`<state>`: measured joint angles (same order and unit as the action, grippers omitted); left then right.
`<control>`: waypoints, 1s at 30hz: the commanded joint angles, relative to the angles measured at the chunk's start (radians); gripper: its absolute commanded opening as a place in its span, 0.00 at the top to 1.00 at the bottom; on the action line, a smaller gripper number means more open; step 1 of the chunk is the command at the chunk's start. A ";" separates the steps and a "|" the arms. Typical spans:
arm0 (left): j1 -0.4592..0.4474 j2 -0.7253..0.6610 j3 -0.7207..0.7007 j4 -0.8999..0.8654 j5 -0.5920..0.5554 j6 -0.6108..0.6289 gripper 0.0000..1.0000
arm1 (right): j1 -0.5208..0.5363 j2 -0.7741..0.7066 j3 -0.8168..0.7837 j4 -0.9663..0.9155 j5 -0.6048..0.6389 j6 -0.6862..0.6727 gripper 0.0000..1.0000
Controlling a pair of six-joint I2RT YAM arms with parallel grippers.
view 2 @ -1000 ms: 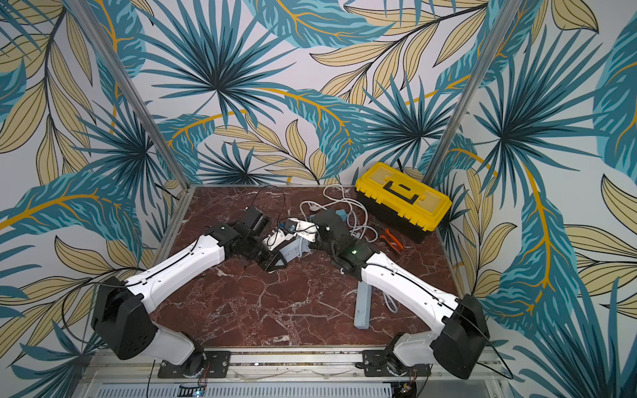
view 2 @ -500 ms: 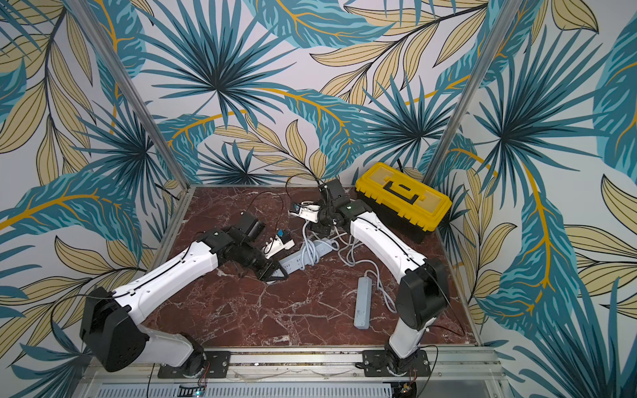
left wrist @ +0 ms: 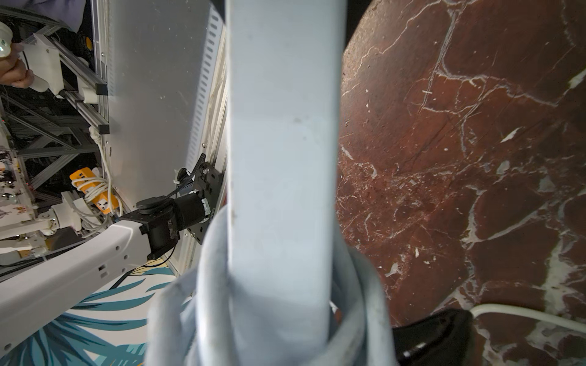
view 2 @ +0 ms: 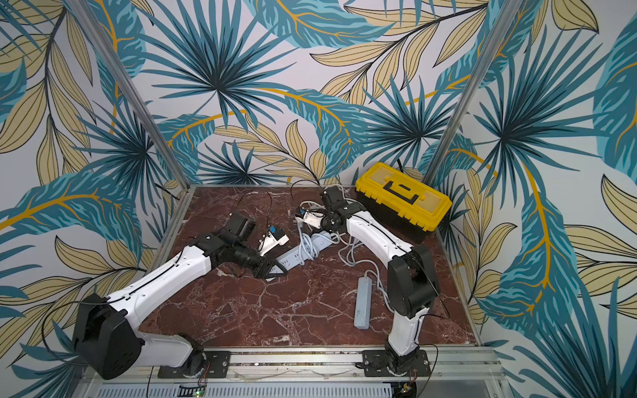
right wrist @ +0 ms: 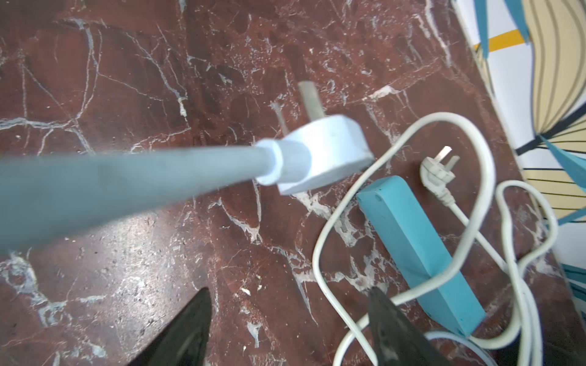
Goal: Wrap the cord around the power strip
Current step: Wrap the power cord around the power strip.
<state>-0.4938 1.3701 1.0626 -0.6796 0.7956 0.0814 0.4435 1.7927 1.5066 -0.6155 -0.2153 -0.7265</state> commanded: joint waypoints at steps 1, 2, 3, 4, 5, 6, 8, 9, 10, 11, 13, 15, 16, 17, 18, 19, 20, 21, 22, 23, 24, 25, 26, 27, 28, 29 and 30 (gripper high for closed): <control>0.081 -0.040 -0.037 0.260 -0.103 -0.193 1.00 | -0.008 -0.092 -0.038 -0.050 0.046 0.147 0.16; 0.081 -0.048 -0.055 0.292 -0.094 -0.210 1.00 | -0.013 -0.096 -0.038 -0.050 0.067 0.177 0.15; 0.082 -0.054 -0.073 0.324 -0.090 -0.229 1.00 | -0.019 -0.100 -0.036 -0.052 0.089 0.214 0.14; 0.081 -0.058 -0.088 0.348 -0.090 -0.247 1.00 | -0.024 -0.103 -0.036 -0.057 0.104 0.240 0.13; 0.081 -0.061 -0.103 0.372 -0.093 -0.260 1.00 | -0.030 -0.109 -0.035 -0.059 0.118 0.280 0.13; 0.083 -0.064 -0.117 0.388 -0.101 -0.269 1.00 | -0.038 -0.113 -0.034 -0.057 0.128 0.331 0.12; 0.083 -0.068 -0.142 0.427 -0.112 -0.285 1.00 | -0.051 -0.128 -0.029 -0.054 0.109 0.425 0.10; 0.085 -0.066 -0.153 0.445 -0.114 -0.295 1.00 | -0.060 -0.142 -0.032 -0.042 0.092 0.484 0.09; 0.085 -0.064 -0.157 0.453 -0.116 -0.300 1.00 | -0.065 -0.151 -0.032 -0.033 0.080 0.531 0.09; 0.086 -0.061 -0.162 0.457 -0.121 -0.303 1.00 | -0.070 -0.163 -0.032 -0.024 0.077 0.581 0.09; 0.086 -0.054 -0.167 0.462 -0.125 -0.307 1.00 | -0.077 -0.176 -0.027 -0.007 0.079 0.660 0.09; 0.087 -0.055 -0.173 0.474 -0.134 -0.315 1.00 | -0.078 -0.183 -0.005 -0.011 0.114 0.745 0.09; 0.087 -0.057 -0.174 0.479 -0.135 -0.320 1.00 | -0.082 -0.184 0.005 -0.018 0.143 0.795 0.08; 0.090 -0.057 -0.175 0.482 -0.140 -0.324 1.00 | -0.089 -0.184 0.020 -0.036 0.173 0.844 0.08; 0.090 -0.059 -0.177 0.487 -0.142 -0.329 1.00 | -0.098 -0.186 0.028 -0.051 0.197 0.900 0.08; 0.089 -0.058 -0.179 0.491 -0.140 -0.332 1.00 | -0.107 -0.188 0.033 -0.062 0.197 0.938 0.09; 0.089 -0.058 -0.183 0.497 -0.139 -0.338 1.00 | -0.113 -0.185 0.043 -0.090 0.203 0.963 0.09; 0.089 -0.059 -0.188 0.503 -0.133 -0.345 1.00 | -0.114 -0.177 0.061 -0.128 0.241 0.985 0.09; 0.089 -0.061 -0.192 0.509 -0.128 -0.349 1.00 | -0.116 -0.167 0.079 -0.162 0.285 1.003 0.09; 0.090 -0.065 -0.196 0.510 -0.127 -0.354 1.00 | -0.123 -0.155 0.097 -0.202 0.340 1.031 0.09; 0.090 -0.071 -0.202 0.514 -0.127 -0.358 1.00 | -0.130 -0.146 0.104 -0.230 0.387 1.057 0.09; 0.092 -0.076 -0.205 0.515 -0.123 -0.359 1.00 | -0.140 -0.139 0.108 -0.253 0.412 1.082 0.09; 0.093 -0.082 -0.207 0.515 -0.123 -0.364 1.00 | -0.149 -0.135 0.109 -0.267 0.419 1.107 0.09; 0.095 -0.087 -0.211 0.515 -0.127 -0.371 1.00 | -0.153 -0.139 0.098 -0.269 0.420 1.129 0.09; 0.099 -0.089 -0.214 0.514 -0.129 -0.376 1.00 | -0.154 -0.150 0.085 -0.263 0.410 1.146 0.10; 0.105 -0.089 -0.218 0.515 -0.139 -0.385 1.00 | -0.154 -0.168 0.070 -0.258 0.377 1.178 0.10; 0.111 -0.088 -0.224 0.522 -0.147 -0.399 1.00 | -0.152 -0.196 0.046 -0.244 0.326 1.216 0.11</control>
<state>-0.3943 1.3102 0.8288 -0.2295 0.6621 -0.2886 0.2886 1.6569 1.5929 -0.8066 0.1345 0.3527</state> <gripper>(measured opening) 0.300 0.896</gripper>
